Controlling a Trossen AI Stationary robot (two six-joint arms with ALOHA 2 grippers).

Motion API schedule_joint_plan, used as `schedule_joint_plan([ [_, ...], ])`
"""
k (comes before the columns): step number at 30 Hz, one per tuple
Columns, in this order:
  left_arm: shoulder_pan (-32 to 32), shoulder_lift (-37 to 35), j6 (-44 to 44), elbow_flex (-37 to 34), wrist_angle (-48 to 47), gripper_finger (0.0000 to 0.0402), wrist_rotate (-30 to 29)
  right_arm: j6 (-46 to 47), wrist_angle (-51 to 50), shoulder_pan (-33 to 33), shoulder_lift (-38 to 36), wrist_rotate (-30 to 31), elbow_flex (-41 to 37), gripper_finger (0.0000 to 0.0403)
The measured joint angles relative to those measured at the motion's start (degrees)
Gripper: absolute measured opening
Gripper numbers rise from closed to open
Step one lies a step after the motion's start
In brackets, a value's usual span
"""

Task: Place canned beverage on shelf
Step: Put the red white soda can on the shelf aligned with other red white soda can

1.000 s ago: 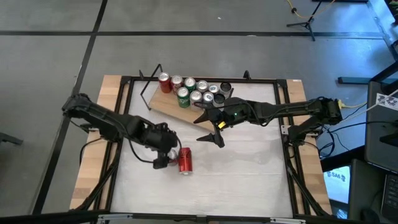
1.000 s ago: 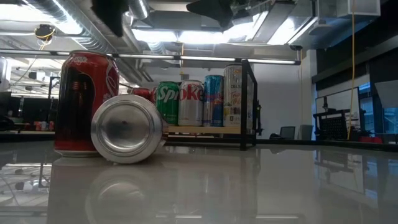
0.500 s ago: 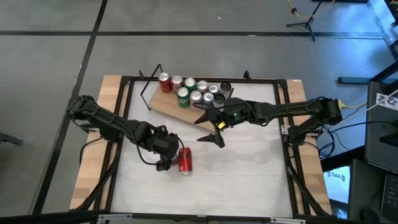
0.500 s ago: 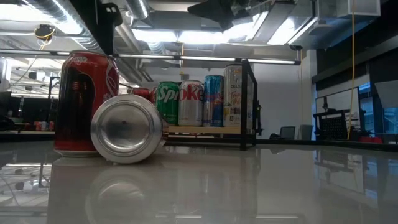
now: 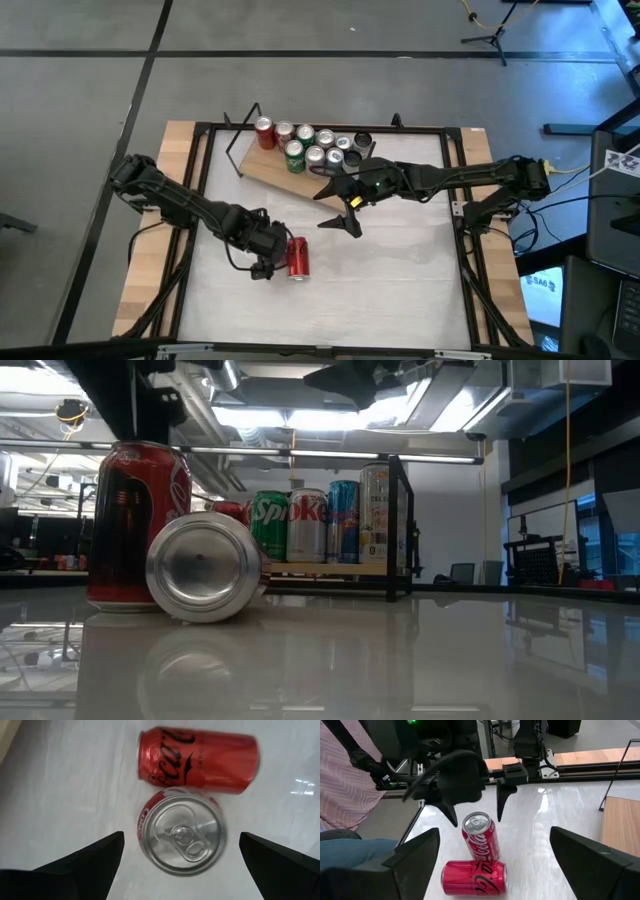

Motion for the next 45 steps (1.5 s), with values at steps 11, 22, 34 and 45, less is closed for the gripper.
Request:
schedule_joint_plan([
  [11,0.0,0.0,0.0,-4.1,1.3,0.0385,-0.2,0.0,0.0,0.0,0.0,0.0,0.0,0.0372],
  [22,0.0,0.0,0.1,-4.1,4.0,0.0385,-0.3,0.0,0.0,0.0,0.0,0.0,0.0,0.0372],
  [34,0.0,0.0,-3.8,-4.1,5.5,0.0384,-2.1,0.0,0.0,0.0,0.0,0.0,0.0,0.0372],
  [45,0.0,0.0,-4.0,-4.1,5.5,0.0301,-1.0,0.0,0.0,0.0,0.0,0.0,0.0,0.0372],
])
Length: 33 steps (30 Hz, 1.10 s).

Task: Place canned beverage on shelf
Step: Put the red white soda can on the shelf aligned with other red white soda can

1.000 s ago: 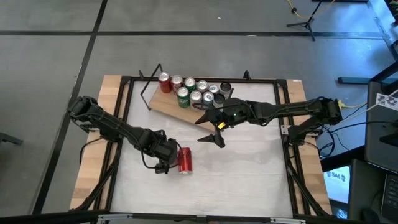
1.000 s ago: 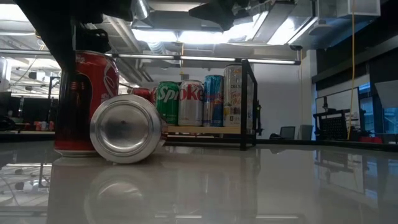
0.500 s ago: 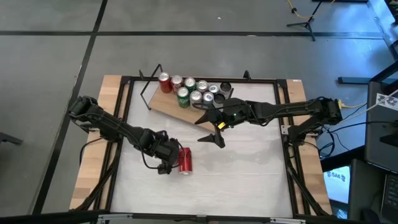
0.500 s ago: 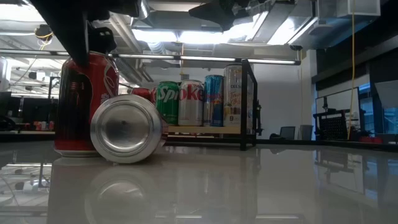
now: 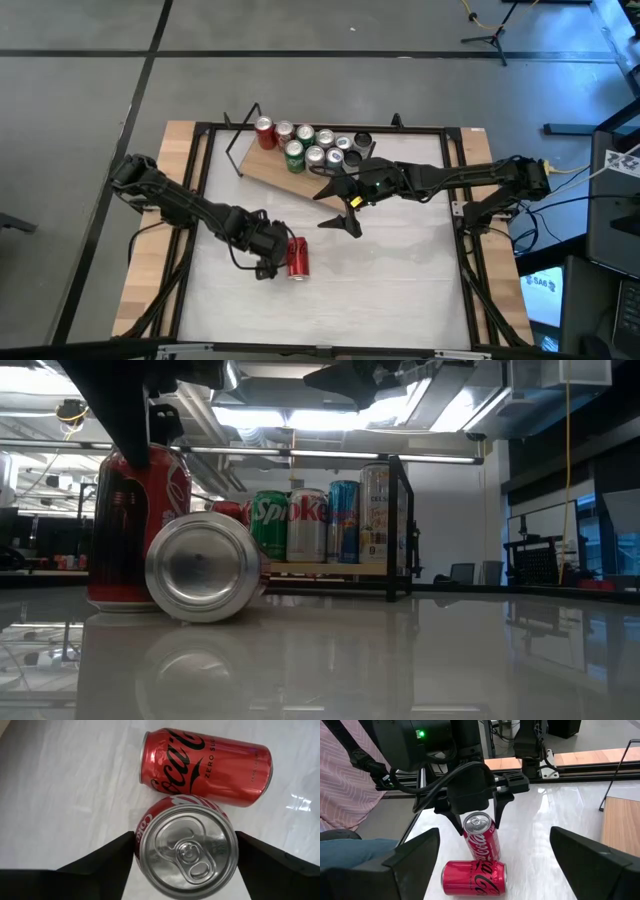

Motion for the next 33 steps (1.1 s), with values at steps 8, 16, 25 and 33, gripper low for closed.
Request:
schedule_joint_plan([
  [8,0.0,-0.1,6.0,0.0,0.3,0.0273,0.4,0.0,0.0,0.0,0.0,0.0,0.0,0.0372],
  [16,0.1,-0.1,26.5,0.0,1.8,0.0274,2.0,0.0,0.0,0.0,0.0,0.0,0.0,0.0372],
  [25,2.5,-0.1,41.7,0.0,1.6,0.0275,9.7,0.0,0.0,0.0,0.0,0.0,0.0,0.0372],
  [33,3.6,0.0,55.3,0.0,0.9,0.0275,16.4,0.0,0.0,0.0,0.0,0.0,0.0,0.0372],
])
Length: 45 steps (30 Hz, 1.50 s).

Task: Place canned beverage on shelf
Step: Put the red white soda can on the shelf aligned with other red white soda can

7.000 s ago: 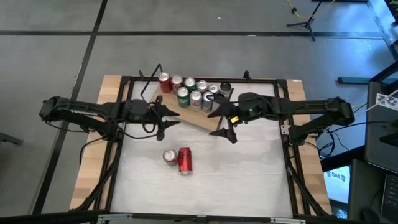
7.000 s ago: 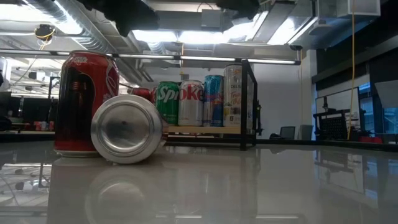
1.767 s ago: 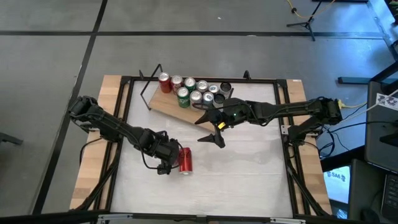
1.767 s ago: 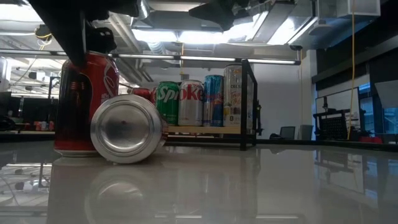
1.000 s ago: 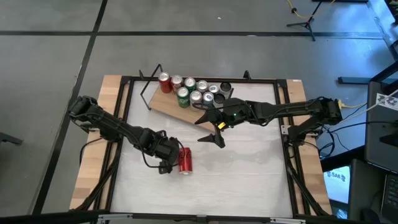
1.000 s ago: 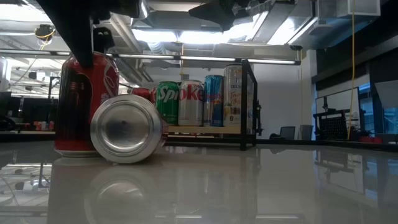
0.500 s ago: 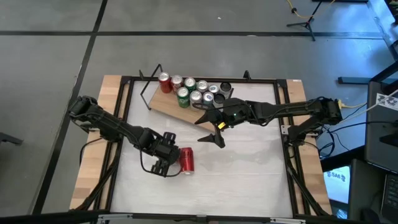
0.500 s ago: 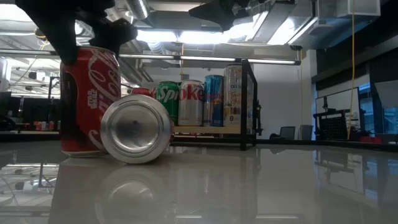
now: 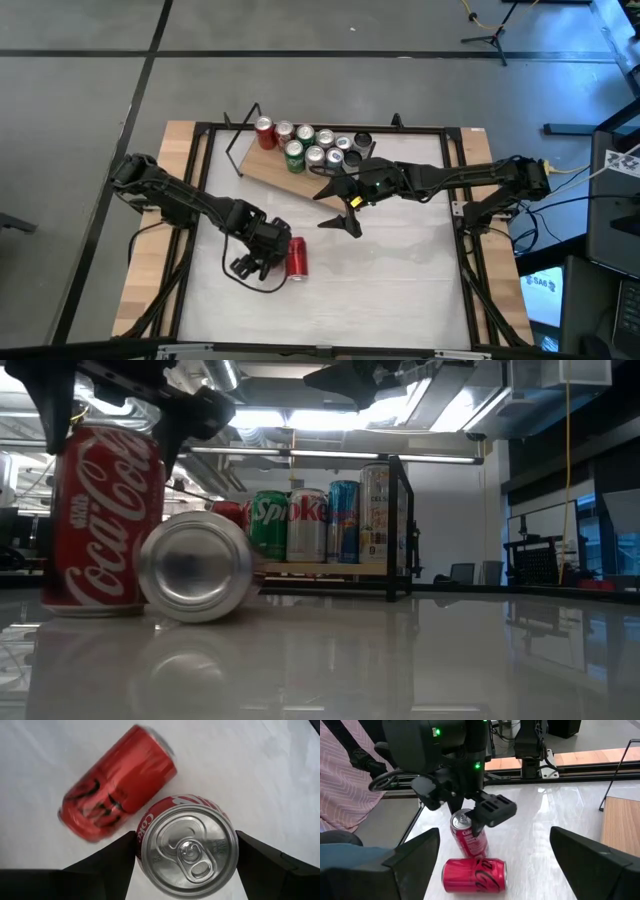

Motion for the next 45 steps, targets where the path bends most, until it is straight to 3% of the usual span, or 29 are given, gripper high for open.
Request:
schedule_joint_plan([
  [6,0.0,0.0,6.5,0.0,0.1,0.0275,1.1,0.0,0.0,0.0,0.0,0.0,0.0,0.0372],
  [27,0.0,0.0,5.7,0.0,0.4,0.0276,0.8,0.0,0.0,0.0,0.0,0.0,0.0,0.0372],
  [40,0.0,0.1,5.6,-0.1,0.4,0.0388,-0.8,0.0,0.0,0.0,0.0,0.0,0.0,0.0372],
  [45,0.0,0.1,-2.9,-0.1,0.4,0.0396,-0.7,0.0,-0.1,0.0,0.0,0.0,0.0,0.0372],
])
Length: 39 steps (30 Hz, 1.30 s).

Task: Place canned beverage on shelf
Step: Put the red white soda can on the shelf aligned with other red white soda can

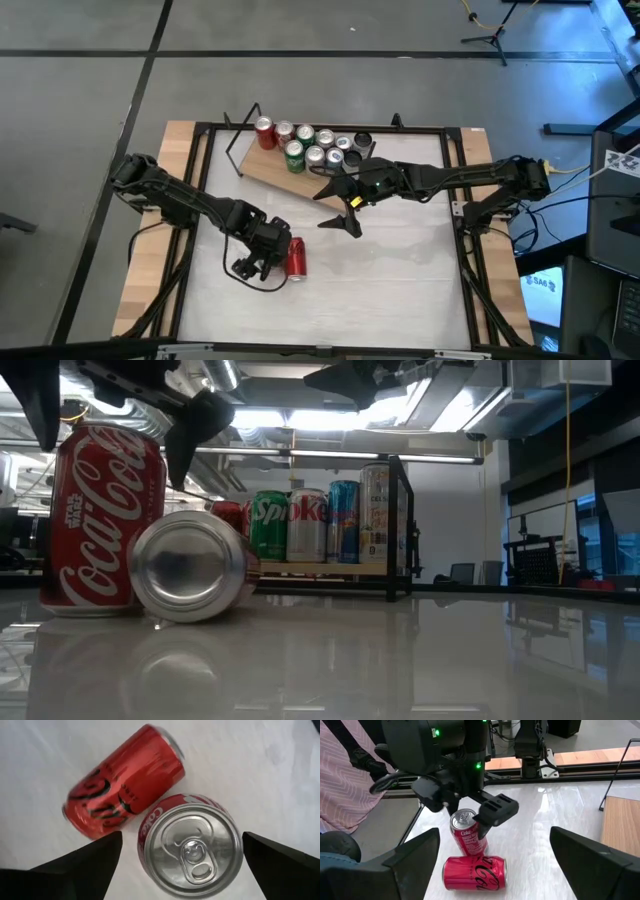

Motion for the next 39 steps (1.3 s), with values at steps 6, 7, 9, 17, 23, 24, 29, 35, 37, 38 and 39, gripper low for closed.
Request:
schedule_joint_plan([
  [6,0.0,-0.7,-12.3,0.0,-0.8,0.0394,0.1,0.0,0.0,0.0,0.0,0.0,0.0,0.0372],
  [7,0.0,-1.1,-14.2,0.0,-0.9,0.0394,0.1,0.0,0.0,0.0,0.0,0.0,0.0,0.0372],
  [9,0.0,-1.5,-18.1,0.0,-1.0,0.0394,0.1,0.0,-0.1,0.0,0.0,0.0,0.0,0.0372],
  [17,-0.3,-1.5,-36.1,0.0,-2.0,0.0394,0.7,0.0,-0.3,0.0,0.0,0.0,0.0,0.0372],
  [23,-0.3,-1.5,-50.0,0.0,-2.0,0.0394,0.7,0.0,-0.3,0.0,0.0,0.0,0.0,0.0372],
  [24,-0.3,-1.5,-51.9,0.0,-2.0,0.0394,0.7,0.0,-0.3,0.0,0.0,0.0,0.0,0.0372],
  [29,-0.6,-1.5,-57.5,0.0,-2.0,0.0394,0.6,0.0,-0.3,0.0,0.0,0.0,0.0,0.0372],
  [35,-1.0,-1.5,-63.8,0.0,-2.0,0.0394,-2.0,0.0,-0.3,0.0,0.0,0.0,0.0,0.0372],
  [37,-1.4,-1.5,-64.0,0.0,-1.8,0.0394,-3.4,0.0,-0.4,0.0,0.0,0.0,0.0,0.0372],
  [38,-1.6,-1.5,-64.1,0.0,-1.6,0.0394,-4.2,0.0,-0.6,0.0,0.0,0.0,0.0,0.0372],
  [39,-1.9,-1.5,-64.1,0.0,-1.2,0.0394,-4.9,0.0,-0.9,0.0,0.0,0.0,0.0,0.0372],
])
